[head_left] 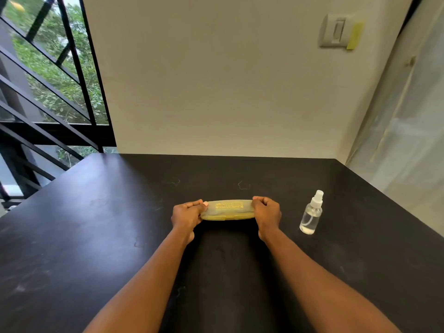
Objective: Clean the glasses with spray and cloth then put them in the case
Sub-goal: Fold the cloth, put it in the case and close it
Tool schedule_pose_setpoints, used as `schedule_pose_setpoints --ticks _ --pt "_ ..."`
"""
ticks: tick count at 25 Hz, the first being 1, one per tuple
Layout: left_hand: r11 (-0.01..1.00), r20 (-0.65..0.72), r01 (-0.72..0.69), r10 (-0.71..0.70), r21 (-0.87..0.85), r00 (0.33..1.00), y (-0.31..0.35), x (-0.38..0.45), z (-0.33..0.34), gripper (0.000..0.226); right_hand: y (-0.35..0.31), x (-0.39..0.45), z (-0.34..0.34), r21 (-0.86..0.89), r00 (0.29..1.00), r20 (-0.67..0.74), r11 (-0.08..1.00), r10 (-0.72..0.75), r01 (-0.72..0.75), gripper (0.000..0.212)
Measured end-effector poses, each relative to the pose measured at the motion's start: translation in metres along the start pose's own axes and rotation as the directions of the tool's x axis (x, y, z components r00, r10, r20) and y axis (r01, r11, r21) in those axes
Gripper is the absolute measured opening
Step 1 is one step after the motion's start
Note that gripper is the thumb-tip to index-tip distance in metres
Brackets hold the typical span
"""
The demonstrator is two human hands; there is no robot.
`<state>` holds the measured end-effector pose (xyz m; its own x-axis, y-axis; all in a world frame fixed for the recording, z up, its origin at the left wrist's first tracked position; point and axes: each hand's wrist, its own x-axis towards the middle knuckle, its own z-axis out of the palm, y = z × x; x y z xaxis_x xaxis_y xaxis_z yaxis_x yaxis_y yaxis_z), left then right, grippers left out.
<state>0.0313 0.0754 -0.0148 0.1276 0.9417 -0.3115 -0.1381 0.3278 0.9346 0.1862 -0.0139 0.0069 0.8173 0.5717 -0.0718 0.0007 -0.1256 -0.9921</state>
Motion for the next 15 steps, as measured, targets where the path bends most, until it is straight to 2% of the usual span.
schedule_pose_setpoints --ticks 6,15 --pt "0.999 0.064 0.001 -0.003 0.036 0.998 0.004 -0.024 -0.010 0.012 0.006 -0.012 -0.014 -0.075 0.999 0.032 0.997 -0.033 0.035 0.014" --pt "0.996 0.074 0.018 -0.024 0.088 0.997 0.008 -0.035 -0.012 0.016 0.008 -0.016 -0.021 -0.191 0.994 0.087 0.978 -0.066 0.082 0.011"
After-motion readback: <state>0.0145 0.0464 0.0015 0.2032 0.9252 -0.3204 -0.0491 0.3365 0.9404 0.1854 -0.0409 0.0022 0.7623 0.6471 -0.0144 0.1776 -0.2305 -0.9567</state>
